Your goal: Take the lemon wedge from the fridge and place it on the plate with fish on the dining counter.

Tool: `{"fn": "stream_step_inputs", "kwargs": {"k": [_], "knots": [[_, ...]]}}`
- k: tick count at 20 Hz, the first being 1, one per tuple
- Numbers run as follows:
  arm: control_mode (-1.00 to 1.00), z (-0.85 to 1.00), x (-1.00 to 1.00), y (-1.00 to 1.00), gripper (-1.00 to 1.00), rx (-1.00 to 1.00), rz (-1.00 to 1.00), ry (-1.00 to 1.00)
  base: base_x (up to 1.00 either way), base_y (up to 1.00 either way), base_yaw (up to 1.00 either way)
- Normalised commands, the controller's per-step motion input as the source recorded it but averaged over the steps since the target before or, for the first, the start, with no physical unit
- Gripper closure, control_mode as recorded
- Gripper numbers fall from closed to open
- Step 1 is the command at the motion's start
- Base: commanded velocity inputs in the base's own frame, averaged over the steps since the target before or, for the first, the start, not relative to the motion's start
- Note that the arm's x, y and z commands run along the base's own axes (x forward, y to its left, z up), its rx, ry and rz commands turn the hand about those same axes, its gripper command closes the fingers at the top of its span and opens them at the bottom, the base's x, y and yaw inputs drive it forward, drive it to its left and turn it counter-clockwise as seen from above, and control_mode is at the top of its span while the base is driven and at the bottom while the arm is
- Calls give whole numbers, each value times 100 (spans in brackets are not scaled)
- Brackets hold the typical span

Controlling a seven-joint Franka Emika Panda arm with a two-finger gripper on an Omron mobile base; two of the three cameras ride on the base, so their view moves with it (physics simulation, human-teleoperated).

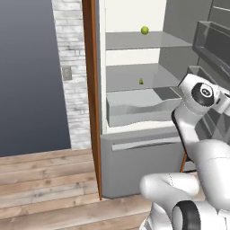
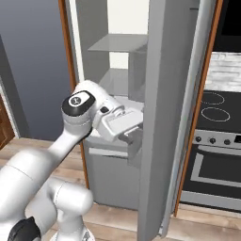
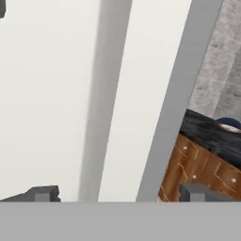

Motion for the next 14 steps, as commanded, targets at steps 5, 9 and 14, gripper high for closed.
{"fn": "stream_step_inputs", "kwargs": {"k": [5, 9, 14], "knots": [[-100, 0, -20, 15, -100, -2, 7, 0, 0, 0, 0], [-100, 20, -47, 100, -100, -19, 36, -10, 0, 0, 0], [-100, 37, -6, 92, -100, -3, 60, 0, 0, 0, 0]]}}
